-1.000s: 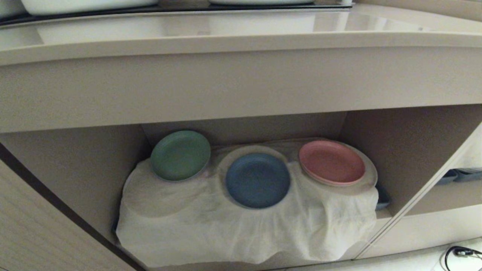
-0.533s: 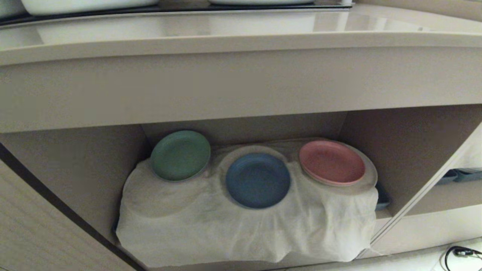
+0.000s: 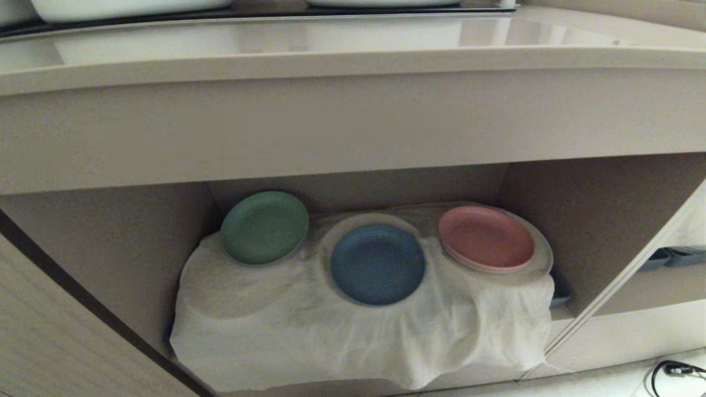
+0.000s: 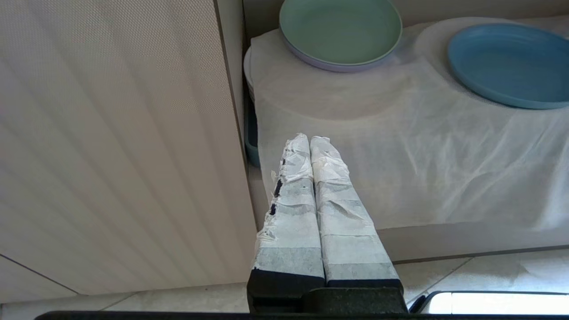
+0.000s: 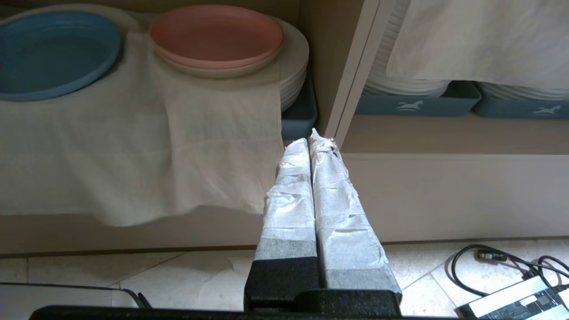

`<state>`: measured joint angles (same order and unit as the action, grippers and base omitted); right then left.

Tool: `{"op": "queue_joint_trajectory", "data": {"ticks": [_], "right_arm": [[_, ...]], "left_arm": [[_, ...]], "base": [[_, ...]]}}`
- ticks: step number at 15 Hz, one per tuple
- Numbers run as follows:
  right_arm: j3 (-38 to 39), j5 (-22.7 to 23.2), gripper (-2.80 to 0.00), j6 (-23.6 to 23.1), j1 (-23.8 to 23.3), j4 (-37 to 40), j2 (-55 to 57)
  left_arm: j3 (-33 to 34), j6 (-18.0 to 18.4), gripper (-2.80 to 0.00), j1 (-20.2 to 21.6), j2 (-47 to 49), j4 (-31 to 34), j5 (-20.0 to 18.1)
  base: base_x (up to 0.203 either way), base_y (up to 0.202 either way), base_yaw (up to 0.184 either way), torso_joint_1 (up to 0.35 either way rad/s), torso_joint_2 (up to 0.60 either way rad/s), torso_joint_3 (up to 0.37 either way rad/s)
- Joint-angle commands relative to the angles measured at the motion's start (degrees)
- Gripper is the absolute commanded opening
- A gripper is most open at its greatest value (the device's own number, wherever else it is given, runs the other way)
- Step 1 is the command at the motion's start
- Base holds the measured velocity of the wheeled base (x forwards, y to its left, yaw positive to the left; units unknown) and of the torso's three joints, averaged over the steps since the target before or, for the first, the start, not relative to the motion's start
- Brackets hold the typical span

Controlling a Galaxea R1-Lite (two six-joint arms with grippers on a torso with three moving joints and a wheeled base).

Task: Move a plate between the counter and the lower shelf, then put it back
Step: Pick up the plate in the cupboard

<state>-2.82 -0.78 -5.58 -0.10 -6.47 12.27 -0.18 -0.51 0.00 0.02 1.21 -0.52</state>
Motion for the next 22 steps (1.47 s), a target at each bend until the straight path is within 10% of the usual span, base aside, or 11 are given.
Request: {"op": "queue_joint_trajectory", "data": {"ticks": [1, 6, 22], "right_arm": [[-1.24, 0.18, -2.80, -0.11, -0.08, -1.63, 7.70], [-4.90, 12.92, -2.80, -3.27, -0.03, -4.01, 11.95], [-8.87, 25.51, -2.80, -10.11, 3.87, -3.59, 32.59]], "left_arm": [[0.01, -0.02, -2.80, 0.00, -0.02, 0.02, -0.01], [0.01, -0.02, -2.80, 0.00, -0.02, 0.02, -0.01], [0.01, 0.03, -2.80, 0.00, -0.02, 0.02, -0.01]], "base": [[0.000, 0.000, 0.000, 0.000, 0.00, 0.000], [0.000, 0.000, 0.000, 0.000, 0.00, 0.000], [0.000, 0.000, 0.000, 0.000, 0.00, 0.000]]}}
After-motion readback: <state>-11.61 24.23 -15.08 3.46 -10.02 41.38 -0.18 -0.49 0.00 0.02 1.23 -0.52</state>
